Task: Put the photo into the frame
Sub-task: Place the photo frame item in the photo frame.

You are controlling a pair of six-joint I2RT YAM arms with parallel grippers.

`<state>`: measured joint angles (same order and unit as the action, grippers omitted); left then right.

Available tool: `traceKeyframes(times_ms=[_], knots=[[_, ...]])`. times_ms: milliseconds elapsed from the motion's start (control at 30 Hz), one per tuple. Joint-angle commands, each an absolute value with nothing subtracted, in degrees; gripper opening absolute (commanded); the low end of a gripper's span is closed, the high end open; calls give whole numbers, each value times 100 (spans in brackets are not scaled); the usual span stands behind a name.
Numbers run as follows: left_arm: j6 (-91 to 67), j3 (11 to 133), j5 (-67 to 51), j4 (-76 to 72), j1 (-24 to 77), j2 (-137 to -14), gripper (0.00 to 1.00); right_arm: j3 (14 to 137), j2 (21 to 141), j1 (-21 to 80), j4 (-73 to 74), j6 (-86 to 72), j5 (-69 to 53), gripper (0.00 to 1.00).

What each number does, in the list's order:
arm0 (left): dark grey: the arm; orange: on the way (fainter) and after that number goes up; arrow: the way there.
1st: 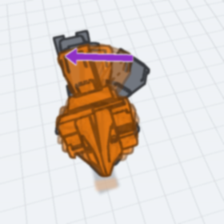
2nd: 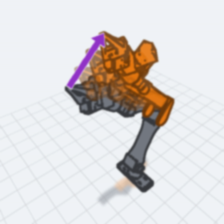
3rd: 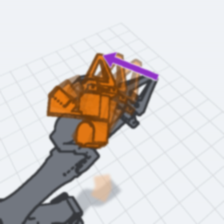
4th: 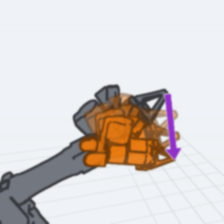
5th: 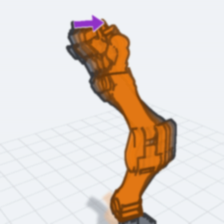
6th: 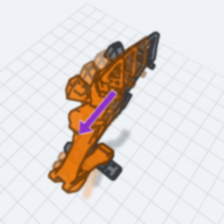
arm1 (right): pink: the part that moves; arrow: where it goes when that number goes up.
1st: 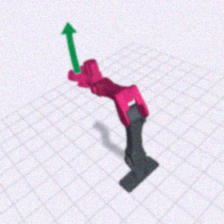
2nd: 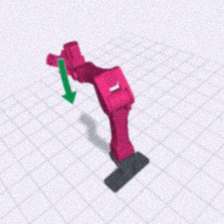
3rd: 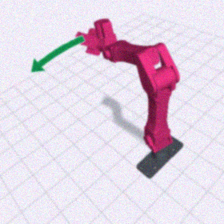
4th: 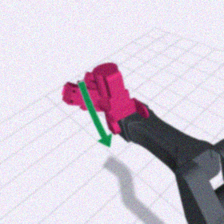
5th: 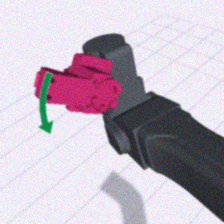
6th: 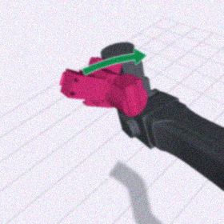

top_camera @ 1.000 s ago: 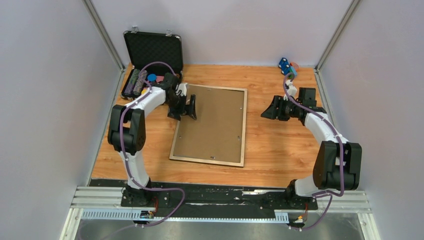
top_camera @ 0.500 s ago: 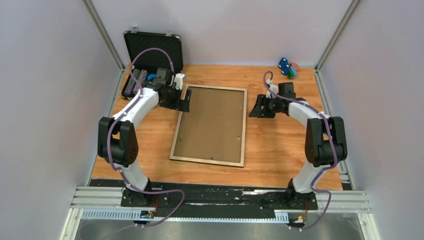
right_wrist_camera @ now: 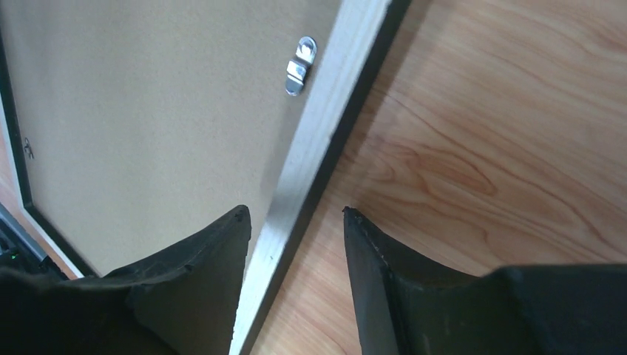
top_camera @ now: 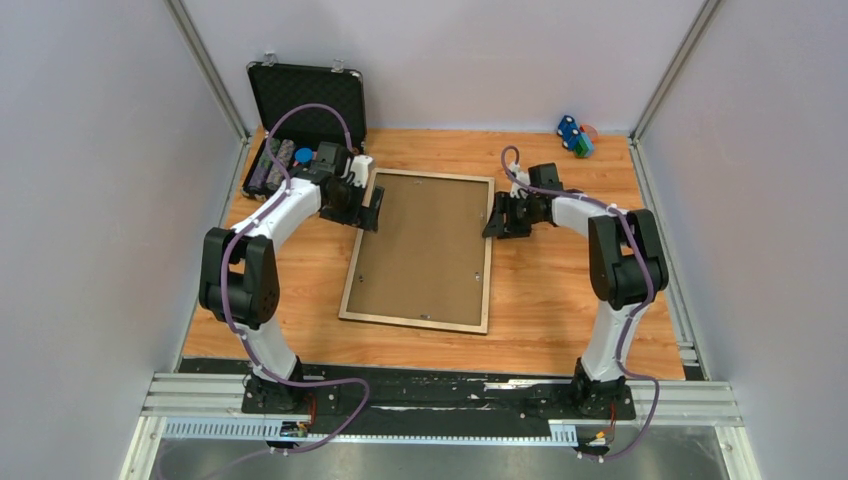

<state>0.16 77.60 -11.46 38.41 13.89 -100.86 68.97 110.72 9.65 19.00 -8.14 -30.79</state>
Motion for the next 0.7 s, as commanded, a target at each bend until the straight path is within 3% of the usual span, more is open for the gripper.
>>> traceKeyframes(times_ms=[0,100,467,667], knots=[[109,7759,-1122,3690,1354,-10062,100,7225,11271,1174,1833,-918,-2727,51],[118,7760,-1084,3691,1336,-10103,100,7251,11375,1212,1893,-931,-2644,44],[238,7935,-963,3589,1290,-10306,100,7226,11372,1130,2300,-620,-1928,5],[263,8162,-1178,3604,1294,-10705,100,6893,10913,821,2627,-326,-1907,0]])
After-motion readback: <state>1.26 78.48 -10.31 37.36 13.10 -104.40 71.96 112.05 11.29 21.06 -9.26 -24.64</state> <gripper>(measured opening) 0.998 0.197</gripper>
